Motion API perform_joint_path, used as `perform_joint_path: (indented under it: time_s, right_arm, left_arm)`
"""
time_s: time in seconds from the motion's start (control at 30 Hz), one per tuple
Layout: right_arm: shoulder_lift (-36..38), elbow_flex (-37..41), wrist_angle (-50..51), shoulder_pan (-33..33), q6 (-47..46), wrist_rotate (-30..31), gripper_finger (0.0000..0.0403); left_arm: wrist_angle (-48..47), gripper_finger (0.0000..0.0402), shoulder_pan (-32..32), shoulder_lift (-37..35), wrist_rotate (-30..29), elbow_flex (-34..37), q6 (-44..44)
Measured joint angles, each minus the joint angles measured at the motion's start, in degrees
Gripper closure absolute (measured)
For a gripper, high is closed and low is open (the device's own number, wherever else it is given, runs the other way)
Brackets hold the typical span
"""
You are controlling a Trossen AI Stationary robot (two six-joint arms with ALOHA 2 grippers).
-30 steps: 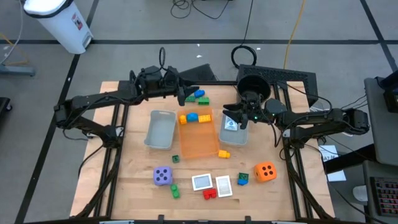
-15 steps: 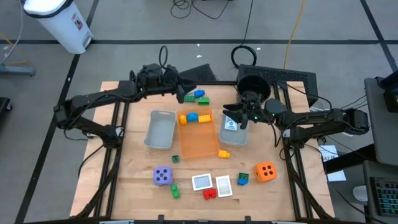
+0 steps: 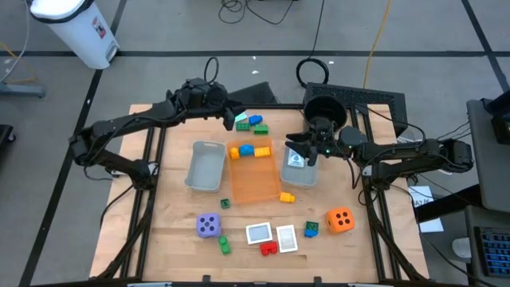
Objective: Pick & Place Toys
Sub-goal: Put the blue game piece block into the orange bin
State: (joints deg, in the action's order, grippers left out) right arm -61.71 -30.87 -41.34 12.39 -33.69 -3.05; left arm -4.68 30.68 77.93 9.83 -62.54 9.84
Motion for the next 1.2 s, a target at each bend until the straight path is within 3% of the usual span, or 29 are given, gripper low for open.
perform_joint_path:
  time_s: [0.33, 0.6, 0.9, 1.2]
  right_arm:
    - [0.0, 0.0, -0.1, 0.0, -0.1, 0.0, 0.0193]
    - [0.0, 0.0, -0.7, 0.0, -0.1, 0.0, 0.0193]
    - [0.0, 0.0, -0.5, 0.0, -0.1, 0.0, 0.0193]
    - [0.0, 0.0, -3.9, 0.8, -1.3, 1.4, 0.0193]
  left_arm:
    - [1.5, 0.0230, 1.2, 7.1, 5.5, 0.0, -3.5]
    - [-0.4, 0.0193, 2.2, 7.6, 2.1, -0.6, -6.3]
    - [-12.0, 0.0154, 3.4, 11.0, 0.9, -13.8, -11.6]
    - [-23.8, 0.0148, 4.9, 19.8, 1.1, -26.3, -18.9]
